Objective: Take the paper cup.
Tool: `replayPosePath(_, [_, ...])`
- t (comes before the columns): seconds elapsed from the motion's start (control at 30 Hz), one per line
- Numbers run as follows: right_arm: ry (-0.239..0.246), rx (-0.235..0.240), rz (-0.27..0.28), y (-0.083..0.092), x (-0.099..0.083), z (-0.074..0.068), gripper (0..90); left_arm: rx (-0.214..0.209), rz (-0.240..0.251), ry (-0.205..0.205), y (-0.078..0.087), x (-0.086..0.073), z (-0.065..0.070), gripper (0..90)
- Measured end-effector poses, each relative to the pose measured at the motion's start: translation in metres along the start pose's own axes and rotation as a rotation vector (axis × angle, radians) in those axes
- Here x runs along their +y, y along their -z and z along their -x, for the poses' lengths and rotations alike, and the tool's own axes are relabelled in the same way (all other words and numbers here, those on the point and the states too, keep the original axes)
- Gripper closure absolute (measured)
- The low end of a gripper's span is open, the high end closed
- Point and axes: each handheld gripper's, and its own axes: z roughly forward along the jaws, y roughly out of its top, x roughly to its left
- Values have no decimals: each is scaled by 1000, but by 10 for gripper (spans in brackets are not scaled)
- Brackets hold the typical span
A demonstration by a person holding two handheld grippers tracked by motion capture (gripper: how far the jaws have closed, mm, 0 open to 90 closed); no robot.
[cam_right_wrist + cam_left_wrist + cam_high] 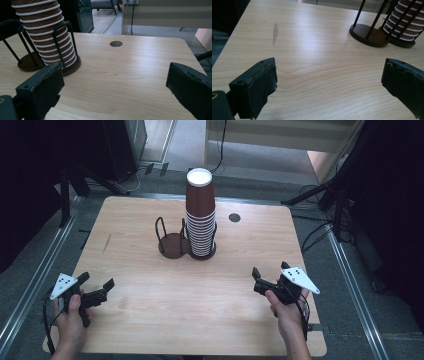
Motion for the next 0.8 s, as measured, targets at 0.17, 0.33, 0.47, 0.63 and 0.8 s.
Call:
replayPosePath(0.17, [12,17,0,-4,7,-8,10,0,-1,-2,0,0,0,10])
replayPosePath(0.33, [18,28,1,-8,10,-13,11,1,-2,-4,0,0,0,10])
replayPosePath(0.47, [30,38,-4,-12,11,-20,13,2,-1,-5,0,0,0,10])
replayPosePath(0.63, [31,43,-6,-15,11,-24,14,1,-2,-5,0,0,0,10])
replayPosePath(0.8, [29,51,-2,-20,16,-33,20,6,-1,-7,0,0,1,10])
